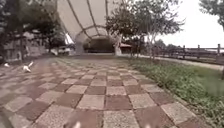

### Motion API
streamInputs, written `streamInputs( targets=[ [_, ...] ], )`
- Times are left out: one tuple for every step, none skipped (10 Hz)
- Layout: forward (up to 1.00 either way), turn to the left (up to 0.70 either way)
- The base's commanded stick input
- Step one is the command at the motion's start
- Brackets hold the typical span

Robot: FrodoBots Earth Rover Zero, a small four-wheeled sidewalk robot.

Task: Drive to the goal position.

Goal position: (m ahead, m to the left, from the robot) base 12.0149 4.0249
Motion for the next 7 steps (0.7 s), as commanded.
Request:
streamInputs(
  targets=[
    [0.7,0.0],
    [0.7,0.0],
    [0.7,0.0],
    [0.7,0.0],
    [0.7,0.0],
    [0.7,0.23],
    [0.7,0.27]
  ],
)
